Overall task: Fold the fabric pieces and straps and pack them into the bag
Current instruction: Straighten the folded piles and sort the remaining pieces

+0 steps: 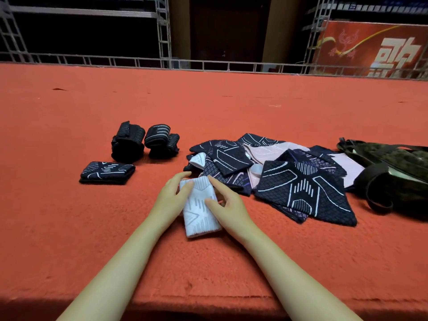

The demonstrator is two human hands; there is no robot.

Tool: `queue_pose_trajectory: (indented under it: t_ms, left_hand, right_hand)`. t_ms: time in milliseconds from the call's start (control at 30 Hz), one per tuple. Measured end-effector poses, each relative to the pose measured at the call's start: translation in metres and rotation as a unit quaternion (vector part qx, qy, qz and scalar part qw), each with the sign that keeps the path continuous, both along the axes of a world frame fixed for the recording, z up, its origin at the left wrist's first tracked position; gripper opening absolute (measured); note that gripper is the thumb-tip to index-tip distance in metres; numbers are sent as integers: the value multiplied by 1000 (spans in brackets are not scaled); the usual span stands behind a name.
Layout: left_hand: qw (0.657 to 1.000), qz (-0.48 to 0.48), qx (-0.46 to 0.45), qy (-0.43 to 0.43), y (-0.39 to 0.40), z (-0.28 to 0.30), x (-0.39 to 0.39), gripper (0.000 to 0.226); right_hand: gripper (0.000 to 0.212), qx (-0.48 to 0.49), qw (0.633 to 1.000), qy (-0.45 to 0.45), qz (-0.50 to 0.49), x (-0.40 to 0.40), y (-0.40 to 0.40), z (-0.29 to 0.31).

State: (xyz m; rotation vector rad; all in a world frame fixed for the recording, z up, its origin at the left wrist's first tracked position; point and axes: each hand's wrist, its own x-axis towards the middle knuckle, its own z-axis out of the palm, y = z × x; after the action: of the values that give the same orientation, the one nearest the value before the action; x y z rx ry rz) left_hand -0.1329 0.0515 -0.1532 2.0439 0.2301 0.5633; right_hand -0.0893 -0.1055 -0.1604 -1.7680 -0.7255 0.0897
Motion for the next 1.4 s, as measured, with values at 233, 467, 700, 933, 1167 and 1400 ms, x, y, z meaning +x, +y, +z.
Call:
queue_pose_trajectory:
  t_ms: [233,467,700,933,1167,1400]
  left_hand:
    - [975,-71,-200,-64,-9,12,-6,19]
    - [941,1,-311,-135,-4,7,-1,24]
    - [974,56,-163,-145,1,2,0,31]
    - [983,119,-90,-109,11,-8,-1,41]
    - [978,151,-104,-96,89,7,-15,45]
    - [968,220,-28,-115,185,44,-24,44]
  right_hand:
    - [44,64,998,-13,-17,-3,-4,7]
    - [41,28,997,64,34,0,-4,1]
    - [31,84,988,123,-51,15,-3,0]
    - [31,30,994,13,-101,17,23,0]
    - [31,19,998,5,-56,12,101,15]
    - [42,122,975,183,42,18,215,52]
